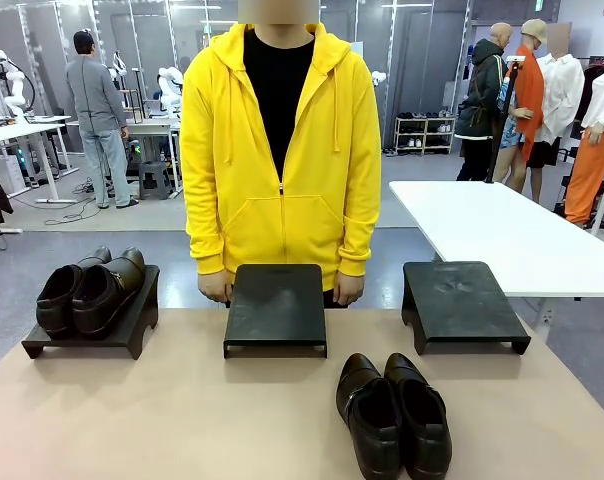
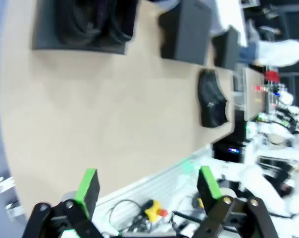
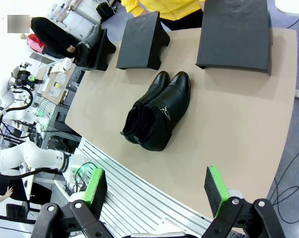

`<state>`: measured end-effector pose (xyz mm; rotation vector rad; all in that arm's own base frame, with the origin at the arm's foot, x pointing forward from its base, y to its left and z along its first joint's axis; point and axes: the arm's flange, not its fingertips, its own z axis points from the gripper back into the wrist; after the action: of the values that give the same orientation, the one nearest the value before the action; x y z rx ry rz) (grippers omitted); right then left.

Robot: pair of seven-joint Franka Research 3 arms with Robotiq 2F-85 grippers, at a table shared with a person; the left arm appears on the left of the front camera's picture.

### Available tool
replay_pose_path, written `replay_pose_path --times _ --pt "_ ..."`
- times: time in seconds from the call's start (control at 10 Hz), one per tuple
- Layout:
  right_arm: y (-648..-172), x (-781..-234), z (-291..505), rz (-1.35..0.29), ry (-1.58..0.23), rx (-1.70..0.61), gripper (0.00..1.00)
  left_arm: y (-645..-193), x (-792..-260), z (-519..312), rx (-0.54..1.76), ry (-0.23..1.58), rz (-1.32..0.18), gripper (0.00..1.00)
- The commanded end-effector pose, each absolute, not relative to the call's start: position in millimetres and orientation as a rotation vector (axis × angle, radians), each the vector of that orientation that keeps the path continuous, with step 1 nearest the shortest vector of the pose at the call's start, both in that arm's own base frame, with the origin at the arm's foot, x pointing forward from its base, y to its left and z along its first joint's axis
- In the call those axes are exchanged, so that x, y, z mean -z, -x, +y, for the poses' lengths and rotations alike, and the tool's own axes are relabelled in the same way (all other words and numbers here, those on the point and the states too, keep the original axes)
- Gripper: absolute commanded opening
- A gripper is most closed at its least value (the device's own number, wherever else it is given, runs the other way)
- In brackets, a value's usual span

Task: Place the shoes on the stand as instructed by the person.
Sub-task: Pick up another pair of Shoes and place it on the Shoes Stand indicated by the person.

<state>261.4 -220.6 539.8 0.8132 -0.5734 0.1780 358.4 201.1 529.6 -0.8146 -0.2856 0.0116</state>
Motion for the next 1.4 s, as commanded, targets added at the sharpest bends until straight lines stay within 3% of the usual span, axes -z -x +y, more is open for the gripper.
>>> replay_pose_path --times 0.0,0.5,0.8,1.3 --pt "-259.9 -540.2 -221.2 -0.584 -0.818 -0.187 1.0 -357.1 -516.3 226.5 0.028 1.012 -0.333 1.0" --pt "-259.9 -540.2 -221.2 -0.584 -0.818 -0.187 1.0 -348.9 -419.5 286.6 0.026 1.402 -0.366 1.0" --pt "-259.9 -540.2 -221.2 -0.584 -0.818 -0.187 1.0 -353.7 -388.3 301.4 0.01 1.407 -0.337 1.0" --pt "-259.9 -540.2 -221.2 -0.584 -0.818 -0.187 1.0 -348.8 -379.8 295.4 -0.014 1.419 -0.32 1.0"
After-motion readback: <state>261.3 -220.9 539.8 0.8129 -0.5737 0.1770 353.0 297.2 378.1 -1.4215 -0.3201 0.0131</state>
